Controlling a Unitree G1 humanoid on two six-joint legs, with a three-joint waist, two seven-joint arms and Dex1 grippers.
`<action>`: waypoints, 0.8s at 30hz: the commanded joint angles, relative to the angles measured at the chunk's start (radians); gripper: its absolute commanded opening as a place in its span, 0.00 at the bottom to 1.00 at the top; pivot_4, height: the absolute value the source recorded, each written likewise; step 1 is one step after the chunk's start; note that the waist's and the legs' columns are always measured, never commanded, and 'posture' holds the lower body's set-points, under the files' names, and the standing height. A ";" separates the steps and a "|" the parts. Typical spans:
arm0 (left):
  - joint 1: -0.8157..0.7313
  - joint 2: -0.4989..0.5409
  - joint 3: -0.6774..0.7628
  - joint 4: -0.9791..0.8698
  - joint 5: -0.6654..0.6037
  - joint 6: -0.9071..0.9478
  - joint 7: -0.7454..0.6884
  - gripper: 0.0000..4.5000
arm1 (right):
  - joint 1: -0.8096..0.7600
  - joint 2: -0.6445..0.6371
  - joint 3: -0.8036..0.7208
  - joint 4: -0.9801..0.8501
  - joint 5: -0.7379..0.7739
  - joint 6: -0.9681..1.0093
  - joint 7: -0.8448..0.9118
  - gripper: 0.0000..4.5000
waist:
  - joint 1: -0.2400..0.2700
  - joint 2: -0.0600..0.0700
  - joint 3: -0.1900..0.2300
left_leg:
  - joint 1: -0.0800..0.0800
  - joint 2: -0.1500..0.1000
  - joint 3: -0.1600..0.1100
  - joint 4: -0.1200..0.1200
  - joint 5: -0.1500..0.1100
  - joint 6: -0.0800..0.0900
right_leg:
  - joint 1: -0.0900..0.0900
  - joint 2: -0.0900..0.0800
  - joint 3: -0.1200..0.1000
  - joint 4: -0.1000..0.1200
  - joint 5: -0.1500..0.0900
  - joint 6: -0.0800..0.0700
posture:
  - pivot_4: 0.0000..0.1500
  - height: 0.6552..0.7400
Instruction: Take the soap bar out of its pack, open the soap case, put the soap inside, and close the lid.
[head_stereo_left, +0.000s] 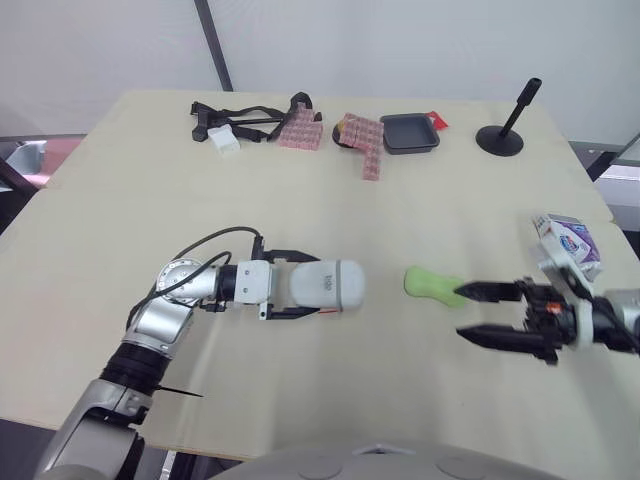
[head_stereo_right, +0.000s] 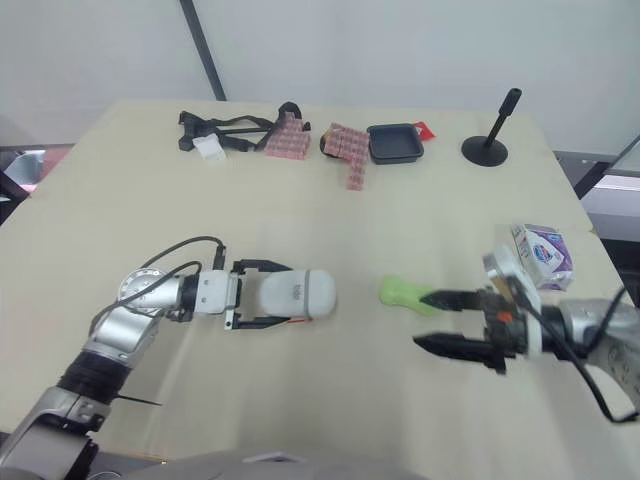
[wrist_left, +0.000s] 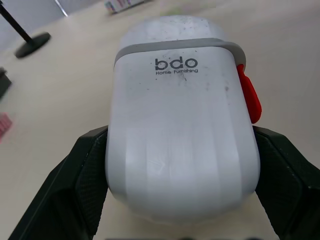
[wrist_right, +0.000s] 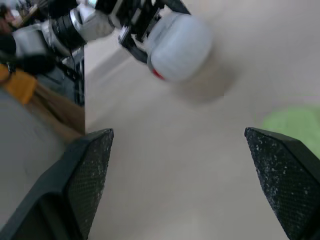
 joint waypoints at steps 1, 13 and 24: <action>-0.023 -0.035 -0.007 -0.049 0.031 -0.015 0.067 0.77 | -0.149 0.026 0.041 -0.021 0.175 0.145 -0.251 1.00 | 0.003 0.000 0.000 | 0.000 0.000 0.000 -0.001 0.000 0.000 | 0.000 0.000 0.000 0.000 0.000 0.000 | 1.00 1.00; -0.074 -0.139 -0.090 -0.039 0.151 -0.083 0.188 0.77 | -0.411 0.079 0.231 0.125 0.620 0.310 -0.744 1.00 | 0.023 0.000 0.000 | -0.003 -0.001 0.000 -0.003 0.004 -0.010 | 0.000 0.001 0.001 -0.003 0.003 0.006 | 1.00 1.00; -0.045 -0.128 -0.099 -0.097 0.131 -0.027 0.210 0.77 | -0.455 0.090 0.262 0.185 0.674 0.321 -0.765 1.00 | 0.022 0.000 0.000 | -0.008 -0.001 0.000 -0.003 0.004 -0.016 | 0.000 0.002 0.001 -0.003 0.004 0.006 | 1.00 1.00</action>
